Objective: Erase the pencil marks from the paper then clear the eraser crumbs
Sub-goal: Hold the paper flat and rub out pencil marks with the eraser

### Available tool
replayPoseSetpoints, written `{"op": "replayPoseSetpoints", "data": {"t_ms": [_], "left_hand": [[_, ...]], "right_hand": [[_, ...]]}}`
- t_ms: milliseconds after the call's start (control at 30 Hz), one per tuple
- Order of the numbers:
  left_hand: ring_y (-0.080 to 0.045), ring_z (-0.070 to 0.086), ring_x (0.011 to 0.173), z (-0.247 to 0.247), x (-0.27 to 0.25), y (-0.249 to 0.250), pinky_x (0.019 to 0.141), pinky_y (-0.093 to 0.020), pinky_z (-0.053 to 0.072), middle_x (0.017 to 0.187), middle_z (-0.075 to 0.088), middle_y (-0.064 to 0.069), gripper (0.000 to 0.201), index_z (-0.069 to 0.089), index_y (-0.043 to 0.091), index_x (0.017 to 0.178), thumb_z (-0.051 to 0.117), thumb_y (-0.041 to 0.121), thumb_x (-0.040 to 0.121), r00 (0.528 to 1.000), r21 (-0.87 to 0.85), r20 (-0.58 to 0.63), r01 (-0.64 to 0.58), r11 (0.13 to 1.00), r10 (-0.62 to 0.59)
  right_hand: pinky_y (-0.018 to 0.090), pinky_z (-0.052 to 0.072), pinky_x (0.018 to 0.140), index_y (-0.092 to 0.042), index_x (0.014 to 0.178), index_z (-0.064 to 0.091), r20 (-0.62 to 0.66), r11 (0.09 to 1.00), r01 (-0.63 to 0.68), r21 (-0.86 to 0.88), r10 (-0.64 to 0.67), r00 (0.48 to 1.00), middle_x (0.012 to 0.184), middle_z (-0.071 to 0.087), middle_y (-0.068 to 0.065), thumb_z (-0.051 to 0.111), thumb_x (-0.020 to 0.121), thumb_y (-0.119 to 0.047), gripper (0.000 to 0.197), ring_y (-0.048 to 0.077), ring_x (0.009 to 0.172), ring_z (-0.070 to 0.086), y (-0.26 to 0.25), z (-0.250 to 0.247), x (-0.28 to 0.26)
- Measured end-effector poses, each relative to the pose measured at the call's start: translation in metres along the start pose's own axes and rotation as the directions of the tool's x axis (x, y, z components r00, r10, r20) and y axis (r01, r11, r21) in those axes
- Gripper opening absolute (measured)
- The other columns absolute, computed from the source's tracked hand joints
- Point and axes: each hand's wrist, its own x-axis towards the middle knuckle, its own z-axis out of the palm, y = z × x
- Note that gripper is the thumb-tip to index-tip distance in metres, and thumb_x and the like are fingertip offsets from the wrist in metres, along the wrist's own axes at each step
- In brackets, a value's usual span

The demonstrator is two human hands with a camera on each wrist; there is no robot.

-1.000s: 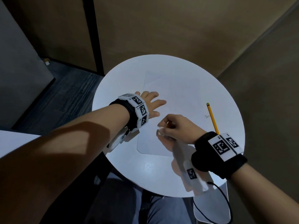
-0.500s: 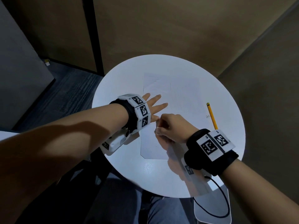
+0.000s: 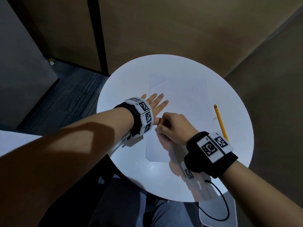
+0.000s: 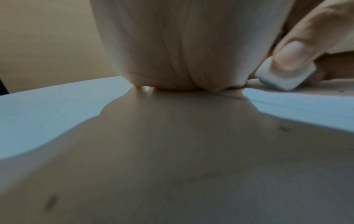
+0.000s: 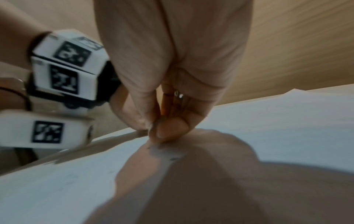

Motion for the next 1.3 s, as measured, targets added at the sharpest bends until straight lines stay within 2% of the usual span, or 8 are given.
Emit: {"op": "replayPoseSetpoints", "data": {"t_ms": [167,333,500,667,833,1000,1167,1300], "left_hand": [[-0.022,-0.017,0.145,-0.002,-0.001,-0.001,0.115,-0.040,-0.011,0.156,-0.024,-0.005,0.073,-0.017,0.021,0.149,0.022,0.056,0.097,1.000,-0.042,0.000,-0.008,0.999,0.008],[-0.024,-0.016,0.145,0.000,-0.001,0.000,0.115,-0.041,-0.008,0.156,-0.024,-0.007,0.071,-0.018,0.020,0.149,0.024,0.050,0.099,1.000,-0.003,-0.019,-0.008,1.000,0.008],[-0.023,-0.016,0.145,-0.002,-0.002,-0.001,0.115,-0.041,-0.009,0.156,-0.024,-0.007,0.071,-0.016,0.020,0.149,0.022,0.053,0.099,1.000,-0.033,-0.003,-0.017,0.999,0.017],[-0.024,-0.015,0.145,0.002,0.001,0.000,0.116,-0.041,-0.007,0.156,-0.023,-0.006,0.069,-0.017,0.021,0.149,0.025,0.046,0.100,0.999,-0.004,-0.033,0.003,1.000,-0.003],[-0.022,-0.017,0.145,-0.001,-0.002,-0.002,0.115,-0.040,-0.010,0.156,-0.023,-0.005,0.072,-0.016,0.022,0.149,0.023,0.054,0.098,1.000,-0.035,-0.018,-0.023,0.999,0.023],[-0.024,-0.015,0.145,0.003,0.000,-0.001,0.115,-0.042,-0.007,0.156,-0.024,-0.007,0.068,-0.018,0.021,0.148,0.026,0.042,0.100,0.999,0.012,-0.038,-0.008,1.000,0.008],[-0.023,-0.016,0.145,-0.003,-0.002,-0.002,0.115,-0.041,-0.009,0.156,-0.023,-0.005,0.072,-0.016,0.022,0.149,0.022,0.054,0.098,1.000,-0.029,-0.003,-0.023,0.999,0.023],[-0.025,-0.015,0.145,-0.003,-0.002,0.000,0.116,-0.042,-0.007,0.156,-0.024,-0.007,0.071,-0.017,0.021,0.149,0.024,0.050,0.099,1.000,0.008,-0.008,-0.010,1.000,0.010]], "right_hand": [[0.011,0.033,0.055,-0.025,0.066,0.042,0.179,0.998,0.053,-0.043,-0.044,0.983,0.077,0.056,-0.002,0.056,0.089,-0.016,0.028,0.015,0.073,0.048,-0.002,0.006,-0.017],[0.015,0.031,0.053,-0.017,0.072,0.044,-0.055,1.000,-0.022,0.020,0.024,0.998,0.082,0.059,0.003,0.056,0.089,-0.017,0.021,0.018,0.077,0.050,-0.001,0.009,-0.001],[0.014,0.034,0.058,-0.031,0.070,0.045,0.181,0.996,0.081,-0.035,-0.074,0.981,0.073,0.061,-0.005,0.054,0.089,-0.011,0.029,0.015,0.072,0.052,-0.007,0.005,-0.014],[0.006,0.035,0.056,-0.015,0.074,0.050,-0.027,1.000,0.025,0.007,-0.025,0.999,0.067,0.052,-0.009,0.057,0.088,-0.012,0.016,0.009,0.065,0.046,-0.003,0.005,0.003],[0.010,0.033,0.058,-0.029,0.069,0.044,0.154,0.993,0.118,-0.017,-0.114,0.981,0.075,0.061,-0.005,0.054,0.089,-0.009,0.030,0.013,0.070,0.048,-0.006,0.008,-0.014],[0.006,0.033,0.055,-0.018,0.070,0.044,-0.069,0.999,0.040,-0.023,-0.042,0.997,0.067,0.049,-0.008,0.055,0.090,-0.013,0.023,0.009,0.062,0.041,-0.002,0.012,0.001],[0.007,0.034,0.057,-0.027,0.067,0.044,0.157,0.993,0.115,-0.040,-0.108,0.982,0.077,0.058,-0.005,0.053,0.090,-0.011,0.029,0.013,0.069,0.048,-0.004,0.010,-0.012],[0.013,0.034,0.055,-0.021,0.064,0.041,-0.049,1.000,0.019,0.008,-0.019,0.999,0.079,0.060,0.003,0.057,0.088,-0.013,0.029,0.016,0.073,0.050,0.000,0.007,0.004]]}}
